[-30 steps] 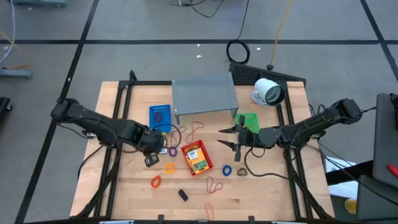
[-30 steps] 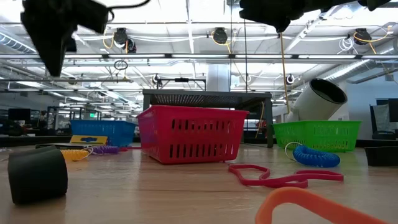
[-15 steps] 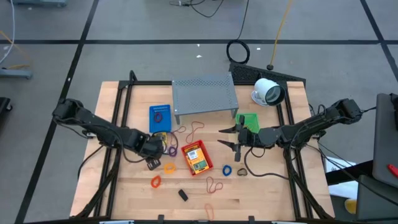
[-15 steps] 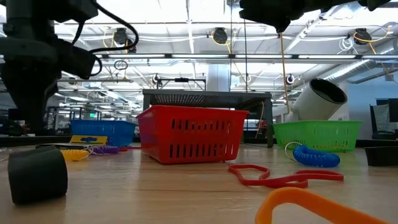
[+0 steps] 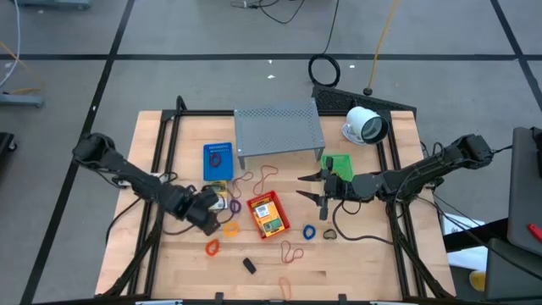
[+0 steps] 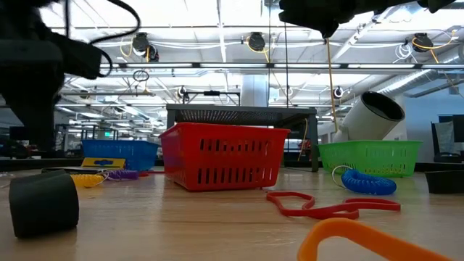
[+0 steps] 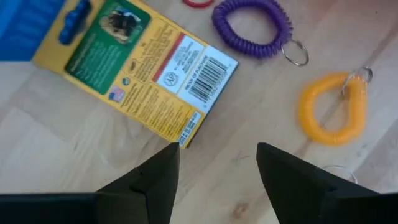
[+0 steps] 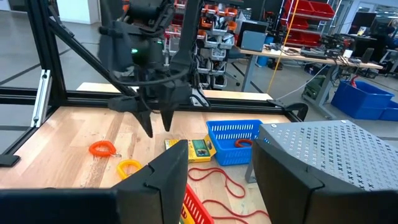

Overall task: Pick & Place Office Desk Supplies
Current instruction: Put the yellow crayon box into the red bin

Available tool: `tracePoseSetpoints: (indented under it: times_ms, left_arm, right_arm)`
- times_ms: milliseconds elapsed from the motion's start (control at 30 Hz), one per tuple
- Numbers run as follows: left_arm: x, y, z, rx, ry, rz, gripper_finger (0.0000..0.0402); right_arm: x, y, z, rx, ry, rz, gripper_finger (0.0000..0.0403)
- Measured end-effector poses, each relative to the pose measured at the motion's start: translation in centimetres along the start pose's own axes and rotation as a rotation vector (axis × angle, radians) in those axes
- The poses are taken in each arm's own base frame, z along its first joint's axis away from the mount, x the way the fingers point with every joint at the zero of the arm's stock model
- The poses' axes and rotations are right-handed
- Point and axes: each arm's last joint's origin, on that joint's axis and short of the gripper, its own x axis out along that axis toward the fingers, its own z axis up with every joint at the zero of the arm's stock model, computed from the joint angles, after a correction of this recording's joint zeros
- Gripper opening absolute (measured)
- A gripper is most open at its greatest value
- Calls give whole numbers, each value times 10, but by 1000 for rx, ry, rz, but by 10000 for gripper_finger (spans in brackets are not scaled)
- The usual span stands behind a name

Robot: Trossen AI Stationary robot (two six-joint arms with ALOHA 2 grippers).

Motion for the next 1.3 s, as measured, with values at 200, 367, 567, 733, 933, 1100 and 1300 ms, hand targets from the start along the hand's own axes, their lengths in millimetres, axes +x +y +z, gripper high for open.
tracePoseSetpoints:
  times_ms: [200, 367, 567, 733, 933, 1100, 1300]
  left_arm:
    - [-8, -14, -21, 111, -182, -10, 207]
    - [-15, -11, -42, 128, -341, 67, 182]
    - [-23, 2, -58, 44, -468, 145, 154]
    - [-24, 7, -61, 24, -544, 161, 143]
    - [-13, 32, -67, -76, -596, 139, 144]
    - [-9, 53, -69, -151, -679, 17, 143]
    - [-9, 71, -68, -193, -735, -115, 141]
  right_arm:
    - [0, 0, 0, 0, 0, 0, 166]
    - [0, 0, 0, 1, 0, 0, 166]
    - [0, 0, 0, 1, 0, 0, 166]
    - [0, 0, 0, 1, 0, 0, 166]
    - [0, 0, 0, 1, 0, 0, 166]
    - [0, 0, 0, 1, -1, 0, 166]
    - [1, -2, 0, 2, 0, -6, 166]
